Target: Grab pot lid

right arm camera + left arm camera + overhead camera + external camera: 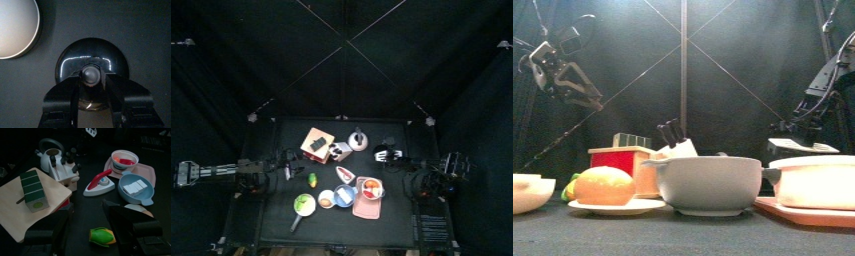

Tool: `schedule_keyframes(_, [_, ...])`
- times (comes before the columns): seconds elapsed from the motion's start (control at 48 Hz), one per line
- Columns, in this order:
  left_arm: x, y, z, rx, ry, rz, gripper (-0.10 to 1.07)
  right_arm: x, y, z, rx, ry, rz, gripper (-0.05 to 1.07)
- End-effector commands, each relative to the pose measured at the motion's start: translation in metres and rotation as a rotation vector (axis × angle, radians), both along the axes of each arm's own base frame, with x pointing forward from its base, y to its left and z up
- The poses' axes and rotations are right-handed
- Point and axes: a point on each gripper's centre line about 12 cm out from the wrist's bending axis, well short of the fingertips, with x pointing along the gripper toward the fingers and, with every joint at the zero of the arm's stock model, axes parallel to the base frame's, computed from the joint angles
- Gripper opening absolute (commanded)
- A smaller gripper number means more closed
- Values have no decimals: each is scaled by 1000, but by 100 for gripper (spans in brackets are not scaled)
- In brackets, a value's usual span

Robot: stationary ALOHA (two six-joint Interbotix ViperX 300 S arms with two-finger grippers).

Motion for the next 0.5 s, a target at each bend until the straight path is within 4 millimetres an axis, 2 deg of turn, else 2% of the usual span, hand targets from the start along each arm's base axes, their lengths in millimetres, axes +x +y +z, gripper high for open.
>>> schedule_keyframes(0.0, [2,1,6,5,-17,1,87,5,-2,13,-23,-48,1,54])
schedule_keyframes(0.188, [2,1,6,3,-16,1,87,4,-1,20,-36,-70,3,54])
schedule_keyframes(0.479, [2,1,6,3,-16,1,87,7,1,21,-35,-73,17,54])
